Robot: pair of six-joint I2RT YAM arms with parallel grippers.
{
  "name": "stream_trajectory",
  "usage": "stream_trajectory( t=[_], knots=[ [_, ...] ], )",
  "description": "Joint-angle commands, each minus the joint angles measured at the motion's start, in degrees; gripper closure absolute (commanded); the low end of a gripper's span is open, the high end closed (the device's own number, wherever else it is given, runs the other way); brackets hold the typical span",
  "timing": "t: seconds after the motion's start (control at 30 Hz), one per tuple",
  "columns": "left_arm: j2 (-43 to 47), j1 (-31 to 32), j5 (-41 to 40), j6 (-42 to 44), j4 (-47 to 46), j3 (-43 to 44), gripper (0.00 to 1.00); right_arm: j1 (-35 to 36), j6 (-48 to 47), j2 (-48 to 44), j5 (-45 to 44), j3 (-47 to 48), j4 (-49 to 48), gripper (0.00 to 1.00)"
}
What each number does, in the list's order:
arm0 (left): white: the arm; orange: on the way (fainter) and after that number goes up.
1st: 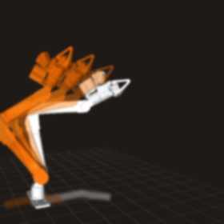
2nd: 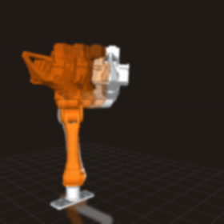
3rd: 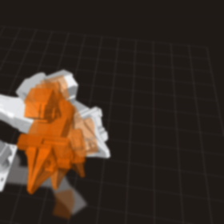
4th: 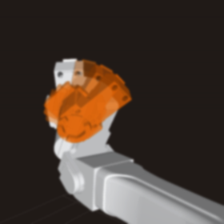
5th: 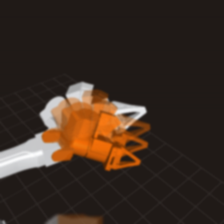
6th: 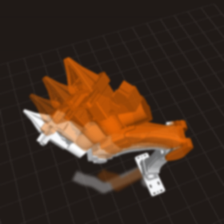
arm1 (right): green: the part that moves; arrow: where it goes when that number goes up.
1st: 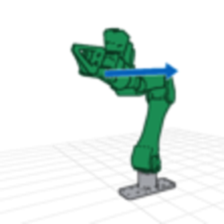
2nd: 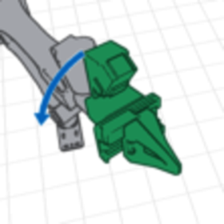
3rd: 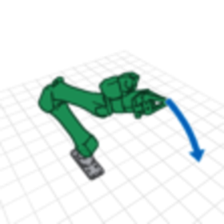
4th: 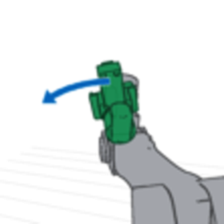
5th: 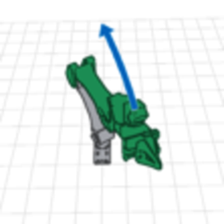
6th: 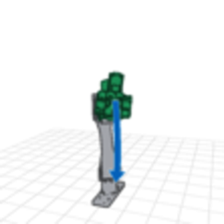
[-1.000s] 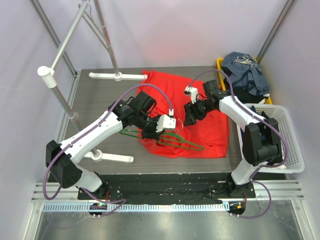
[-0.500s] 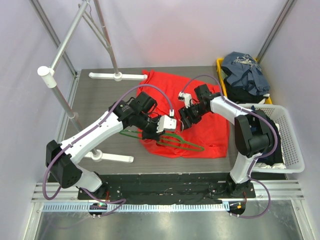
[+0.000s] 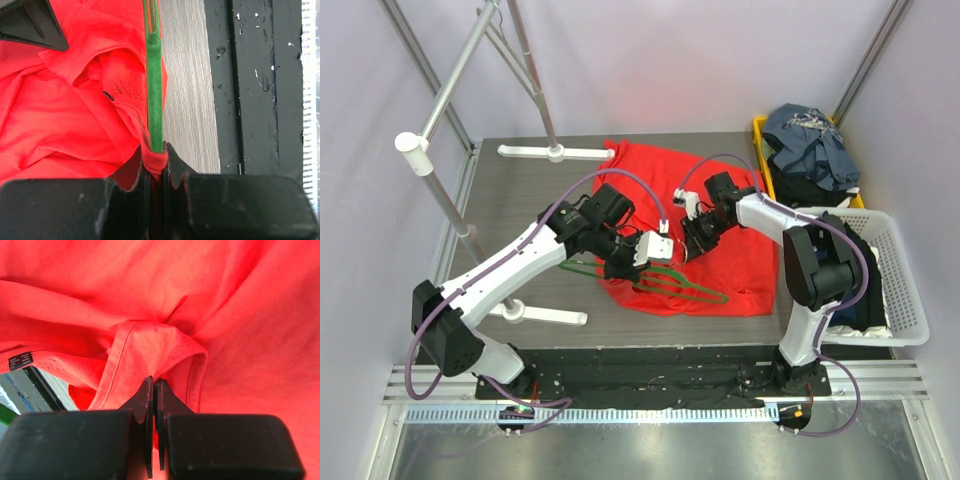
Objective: Place the tank top on the hanger
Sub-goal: Hang the tank top on the hanger.
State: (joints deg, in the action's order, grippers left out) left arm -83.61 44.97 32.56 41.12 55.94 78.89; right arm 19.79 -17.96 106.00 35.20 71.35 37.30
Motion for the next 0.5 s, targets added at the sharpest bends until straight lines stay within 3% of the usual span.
stream_trajectory(
  t=[0.0,0.23,0.47],
  knots=[
    [3.1,0.29,1.46,0.18,-0.4,2.75,1.0,-1.24,-1.2,-6.22,-1.71,0.81,-1.35,0.99],
    [4.6,0.03,1.29,-1.22,2.59,9.87,1.0,-8.27,-1.91,-12.55,0.39,1.6,-0.65,0.99],
    [4.95,-0.85,-1.35,-4.91,1.45,15.94,1.0,-10.38,-4.11,-16.87,3.82,1.86,2.78,0.99]
  ],
)
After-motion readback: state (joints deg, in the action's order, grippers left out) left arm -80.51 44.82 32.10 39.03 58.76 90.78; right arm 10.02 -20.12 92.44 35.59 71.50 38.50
